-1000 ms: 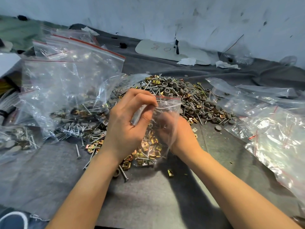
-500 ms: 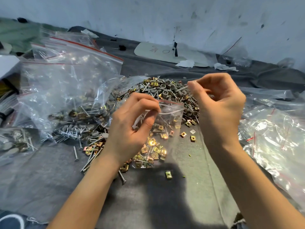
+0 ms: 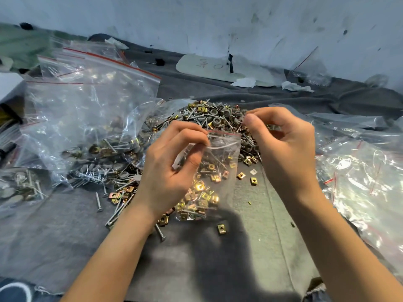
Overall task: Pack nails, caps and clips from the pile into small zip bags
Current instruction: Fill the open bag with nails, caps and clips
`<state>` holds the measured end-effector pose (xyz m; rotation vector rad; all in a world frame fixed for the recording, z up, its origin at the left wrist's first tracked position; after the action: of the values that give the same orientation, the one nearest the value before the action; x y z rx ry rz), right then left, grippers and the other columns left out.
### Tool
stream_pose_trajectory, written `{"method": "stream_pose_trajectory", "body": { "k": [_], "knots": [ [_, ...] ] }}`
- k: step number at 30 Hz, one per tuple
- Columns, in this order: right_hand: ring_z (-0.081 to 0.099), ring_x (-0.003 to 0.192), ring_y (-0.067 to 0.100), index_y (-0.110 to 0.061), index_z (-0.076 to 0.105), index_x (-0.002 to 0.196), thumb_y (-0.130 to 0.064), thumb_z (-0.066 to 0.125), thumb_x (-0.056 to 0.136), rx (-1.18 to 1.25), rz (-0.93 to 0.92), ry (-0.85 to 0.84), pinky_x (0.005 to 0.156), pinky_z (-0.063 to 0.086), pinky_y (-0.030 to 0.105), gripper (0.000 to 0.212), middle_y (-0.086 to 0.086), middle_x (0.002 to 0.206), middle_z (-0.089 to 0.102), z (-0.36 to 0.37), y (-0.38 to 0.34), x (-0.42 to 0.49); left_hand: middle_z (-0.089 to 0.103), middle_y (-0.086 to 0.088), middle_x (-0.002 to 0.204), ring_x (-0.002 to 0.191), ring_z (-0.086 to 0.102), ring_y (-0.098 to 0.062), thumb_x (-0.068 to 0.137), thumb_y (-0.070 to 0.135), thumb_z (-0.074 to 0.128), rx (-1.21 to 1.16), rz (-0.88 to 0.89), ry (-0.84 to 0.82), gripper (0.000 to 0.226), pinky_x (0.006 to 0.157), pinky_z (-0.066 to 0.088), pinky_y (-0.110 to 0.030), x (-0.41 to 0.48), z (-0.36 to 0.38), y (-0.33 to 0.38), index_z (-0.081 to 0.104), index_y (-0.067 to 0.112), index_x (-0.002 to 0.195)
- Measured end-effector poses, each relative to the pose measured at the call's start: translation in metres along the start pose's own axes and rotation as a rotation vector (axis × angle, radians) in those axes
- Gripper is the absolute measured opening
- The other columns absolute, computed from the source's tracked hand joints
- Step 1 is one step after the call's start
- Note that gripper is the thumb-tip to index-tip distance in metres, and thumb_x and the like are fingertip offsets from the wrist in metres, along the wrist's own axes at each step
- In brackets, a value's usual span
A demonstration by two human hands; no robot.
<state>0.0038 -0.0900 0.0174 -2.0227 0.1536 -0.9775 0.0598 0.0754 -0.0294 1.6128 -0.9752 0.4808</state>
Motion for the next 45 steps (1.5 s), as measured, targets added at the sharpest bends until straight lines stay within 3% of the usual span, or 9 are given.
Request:
{"method": "stream_pose_trajectory", "body": {
  "k": [5, 9, 13, 17, 24, 29, 33, 37, 45],
  "knots": [
    [0.057, 0.07, -0.002, -0.022, 0.067, 0.082, -0.019, 0.067, 0.087, -0.339, 0.202, -0.37, 0.061, 0.04, 0.009, 0.007, -0.011, 0.075, 0.063, 0.011, 0.046, 0.003, 0.061, -0.01, 0.105, 0.103, 0.061, -0.024, 0.092, 0.016, 0.052, 0.013, -0.013, 0.011, 0.013, 0.086, 0.052, -0.051, -0.001, 0.0, -0.002, 0.063, 0.01, 0.095],
    [0.054, 0.067, 0.008, -0.024, 0.063, 0.076, -0.021, 0.071, 0.082, -0.492, 0.279, -0.536, 0.054, 0.036, 0.014, 0.01, -0.001, 0.076, 0.064, 0.025, 0.074, -0.003, 0.062, -0.011, 0.104, 0.102, 0.061, -0.024, 0.092, 0.015, 0.052, 0.036, -0.009, 0.016, 0.015, 0.083, 0.051, -0.05, -0.001, -0.001, -0.003, 0.064, 0.006, 0.094],
    [0.062, 0.079, 0.017, -0.017, 0.068, 0.086, -0.021, 0.068, 0.085, -0.485, 0.251, -0.572, 0.064, 0.042, 0.026, 0.004, 0.002, 0.086, 0.069, 0.041, 0.079, -0.01, 0.061, -0.008, 0.104, 0.101, 0.06, -0.024, 0.091, 0.015, 0.052, 0.02, -0.02, 0.017, 0.011, 0.083, 0.052, -0.05, 0.0, -0.002, -0.002, 0.063, 0.014, 0.094],
    [0.062, 0.081, 0.026, -0.017, 0.057, 0.08, -0.019, 0.056, 0.093, -0.465, 0.213, -0.511, 0.071, 0.051, 0.037, 0.014, 0.005, 0.085, 0.064, 0.054, 0.076, -0.018, 0.061, -0.01, 0.103, 0.1, 0.061, -0.026, 0.091, 0.014, 0.052, 0.041, -0.005, 0.021, 0.012, 0.081, 0.051, -0.051, 0.0, -0.002, -0.002, 0.063, 0.01, 0.095],
    [0.056, 0.075, 0.013, -0.011, 0.069, 0.101, -0.018, 0.066, 0.087, -0.391, 0.277, -0.477, 0.066, 0.039, 0.023, 0.016, -0.001, 0.086, 0.064, 0.058, 0.08, -0.02, 0.061, -0.011, 0.103, 0.1, 0.06, -0.026, 0.092, 0.013, 0.052, 0.057, 0.002, 0.02, 0.014, 0.081, 0.051, -0.048, 0.0, -0.001, -0.002, 0.064, 0.006, 0.094],
    [0.061, 0.078, 0.019, -0.013, 0.067, 0.088, -0.014, 0.068, 0.084, -0.374, 0.294, -0.441, 0.062, 0.043, 0.027, 0.004, -0.006, 0.076, 0.059, 0.058, 0.083, -0.019, 0.061, -0.01, 0.103, 0.101, 0.061, -0.026, 0.091, 0.012, 0.052, 0.056, 0.002, 0.022, 0.013, 0.082, 0.051, -0.048, -0.001, -0.001, -0.002, 0.064, 0.007, 0.094],
    [0.056, 0.066, 0.006, -0.019, 0.065, 0.091, -0.023, 0.068, 0.085, -0.358, 0.312, -0.459, 0.053, 0.037, 0.01, 0.008, -0.018, 0.07, 0.053, 0.063, 0.089, -0.02, 0.061, -0.01, 0.103, 0.101, 0.061, -0.026, 0.092, 0.013, 0.052, 0.048, 0.005, 0.019, 0.012, 0.082, 0.051, -0.049, -0.001, 0.0, -0.003, 0.063, 0.01, 0.095],
    [0.059, 0.071, 0.01, -0.019, 0.06, 0.108, -0.032, 0.064, 0.089, -0.381, 0.244, -0.499, 0.056, 0.042, 0.018, 0.024, -0.011, 0.085, 0.062, 0.069, 0.086, -0.021, 0.061, -0.01, 0.103, 0.101, 0.06, -0.026, 0.092, 0.013, 0.052, 0.048, 0.008, 0.019, 0.013, 0.082, 0.051, -0.046, -0.001, 0.0, -0.004, 0.064, 0.007, 0.093],
    [0.062, 0.088, 0.017, -0.017, 0.056, 0.107, -0.034, 0.057, 0.092, -0.411, 0.182, -0.527, 0.076, 0.053, 0.032, 0.023, -0.001, 0.1, 0.063, 0.071, 0.084, -0.018, 0.061, -0.011, 0.103, 0.1, 0.061, -0.025, 0.092, 0.012, 0.052, 0.064, 0.009, 0.022, 0.015, 0.081, 0.051, -0.042, -0.001, -0.001, -0.004, 0.064, 0.003, 0.093]
  ]
}}
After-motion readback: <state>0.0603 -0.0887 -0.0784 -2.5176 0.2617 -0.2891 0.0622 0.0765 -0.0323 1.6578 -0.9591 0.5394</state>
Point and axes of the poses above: each hand's wrist, its own x-axis towards the middle knuckle, its own z-axis out of the palm, y = z × x, the point moved 3 cm from there along x, towards the middle knuckle
